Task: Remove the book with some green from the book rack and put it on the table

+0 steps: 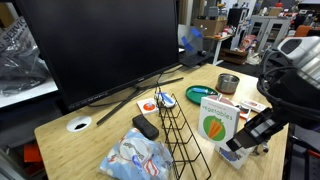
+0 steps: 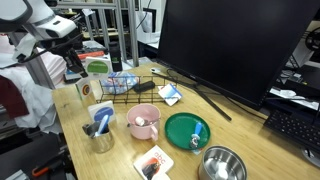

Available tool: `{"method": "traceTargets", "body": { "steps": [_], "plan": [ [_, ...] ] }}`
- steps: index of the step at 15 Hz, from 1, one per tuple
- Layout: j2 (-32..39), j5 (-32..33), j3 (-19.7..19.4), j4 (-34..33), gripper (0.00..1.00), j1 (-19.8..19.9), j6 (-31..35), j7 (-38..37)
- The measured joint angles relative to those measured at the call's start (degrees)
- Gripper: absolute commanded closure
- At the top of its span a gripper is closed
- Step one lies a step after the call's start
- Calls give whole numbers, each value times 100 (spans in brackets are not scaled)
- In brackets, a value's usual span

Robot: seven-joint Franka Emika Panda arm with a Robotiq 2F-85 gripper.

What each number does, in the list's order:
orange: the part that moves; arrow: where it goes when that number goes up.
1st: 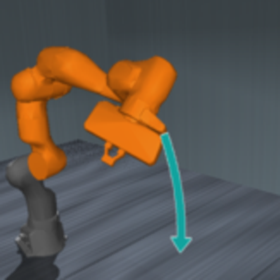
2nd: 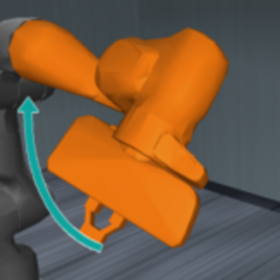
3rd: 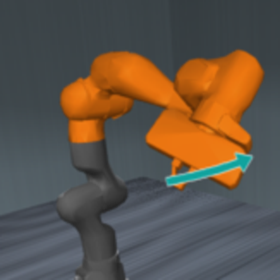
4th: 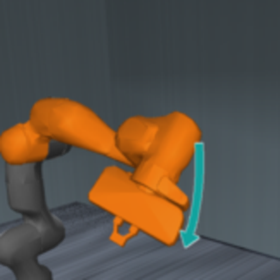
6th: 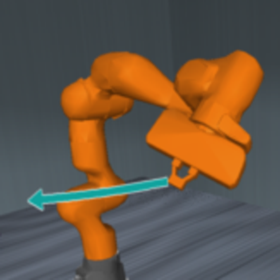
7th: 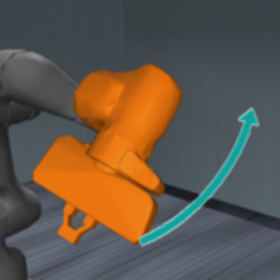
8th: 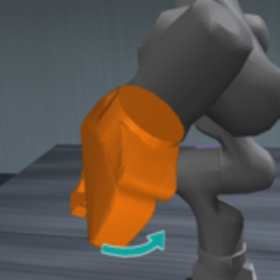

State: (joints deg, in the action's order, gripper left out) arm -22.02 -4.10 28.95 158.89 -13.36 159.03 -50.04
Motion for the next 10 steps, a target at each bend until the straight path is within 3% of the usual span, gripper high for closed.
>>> {"method": "traceTargets", "body": {
  "steps": [3, 10],
  "plan": [
    [-122, 303, 305, 0, 96, 43, -160, -521],
    [-313, 333, 996, 8, 96, -200, -1043, -1785]
  ]
}}
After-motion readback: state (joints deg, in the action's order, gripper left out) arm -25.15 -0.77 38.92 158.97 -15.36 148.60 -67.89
